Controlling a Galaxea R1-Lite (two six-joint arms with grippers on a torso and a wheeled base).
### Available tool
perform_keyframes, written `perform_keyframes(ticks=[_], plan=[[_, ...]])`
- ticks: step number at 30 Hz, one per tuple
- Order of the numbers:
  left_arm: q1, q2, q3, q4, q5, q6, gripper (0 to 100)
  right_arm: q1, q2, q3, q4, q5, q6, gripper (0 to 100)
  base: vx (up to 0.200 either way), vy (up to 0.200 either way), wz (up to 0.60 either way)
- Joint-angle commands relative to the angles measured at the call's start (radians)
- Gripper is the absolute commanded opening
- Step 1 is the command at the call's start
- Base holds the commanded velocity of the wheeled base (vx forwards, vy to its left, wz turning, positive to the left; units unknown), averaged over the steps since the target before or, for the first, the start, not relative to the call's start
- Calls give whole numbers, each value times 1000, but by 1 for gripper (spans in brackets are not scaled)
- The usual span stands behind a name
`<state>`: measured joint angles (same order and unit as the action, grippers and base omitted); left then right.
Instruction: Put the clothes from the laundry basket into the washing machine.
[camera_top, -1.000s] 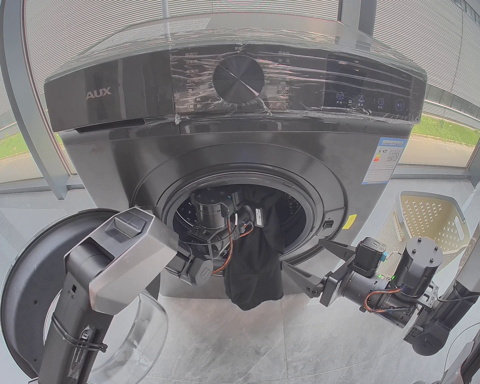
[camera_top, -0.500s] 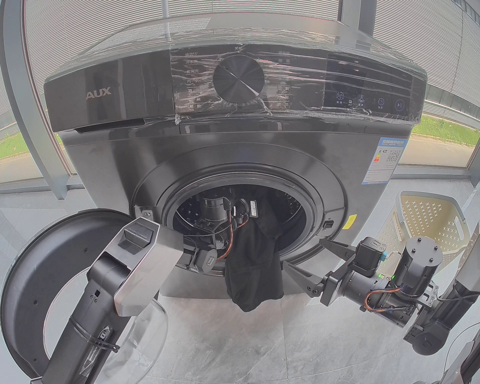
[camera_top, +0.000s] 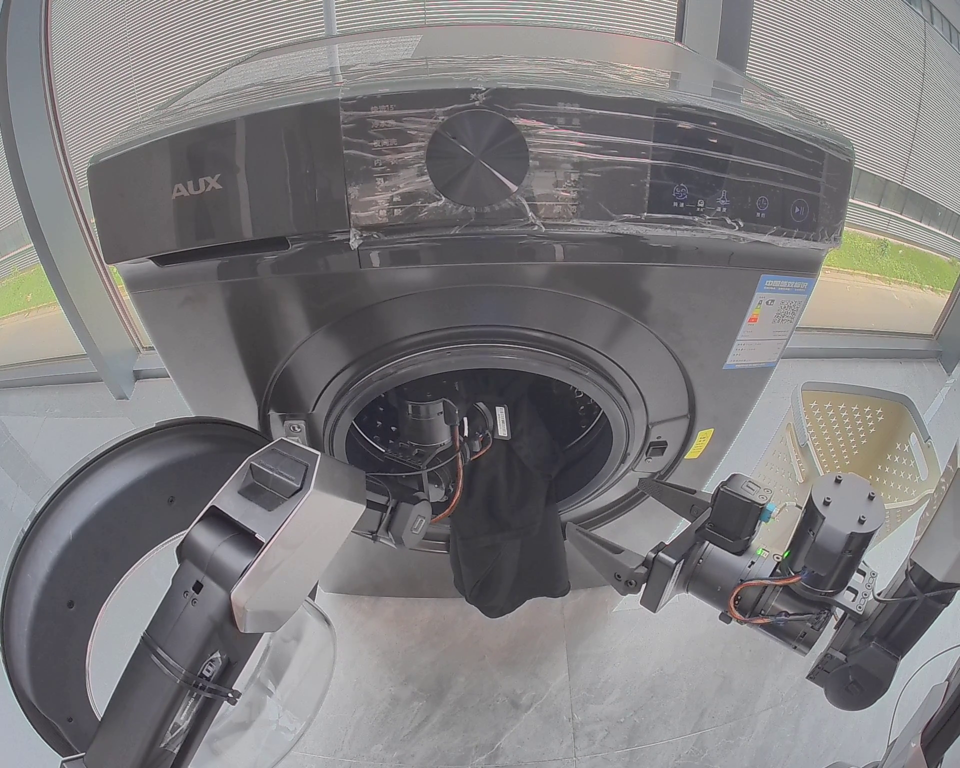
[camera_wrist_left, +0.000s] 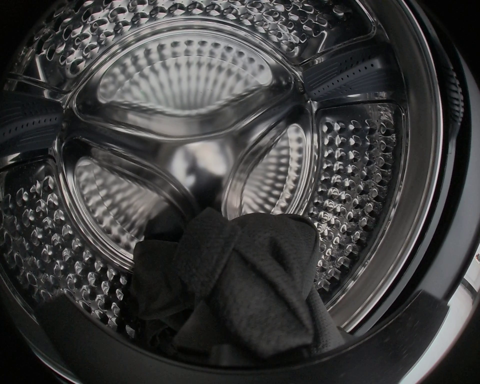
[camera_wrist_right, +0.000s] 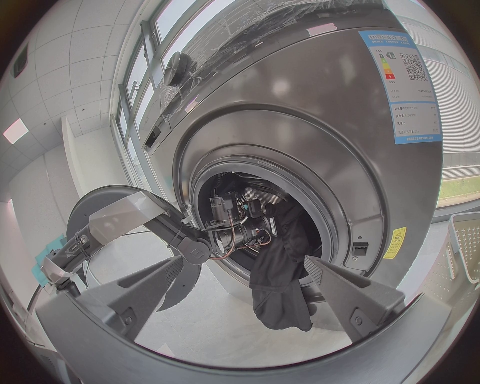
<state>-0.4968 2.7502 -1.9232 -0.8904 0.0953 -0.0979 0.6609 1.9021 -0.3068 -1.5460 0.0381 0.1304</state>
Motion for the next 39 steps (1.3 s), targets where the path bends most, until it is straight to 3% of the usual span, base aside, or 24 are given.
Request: perform_keyframes(ticks=[1,9,14,17,19,39], plan=[[1,-30,41,-1,-2,1,100,0,2,0,0,0,0,100,0,0,0],[-8,-167,282,13,-28,6,100,5,9,0,0,0,0,100,0,0,0],[-32,-281,523,73,-129,12,100,8,9,0,0,0,0,100,0,0,0],[-43,-288,586,68,-154,27,100,9,8,0,0,0,0,100,0,0,0],[-46,-287,602,64,-164,38,100,11,8,-2,0,-1,0,100,0,0,0],[-60,-192,524,54,-170,38,100,11,9,0,0,-1,0,100,0,0,0]])
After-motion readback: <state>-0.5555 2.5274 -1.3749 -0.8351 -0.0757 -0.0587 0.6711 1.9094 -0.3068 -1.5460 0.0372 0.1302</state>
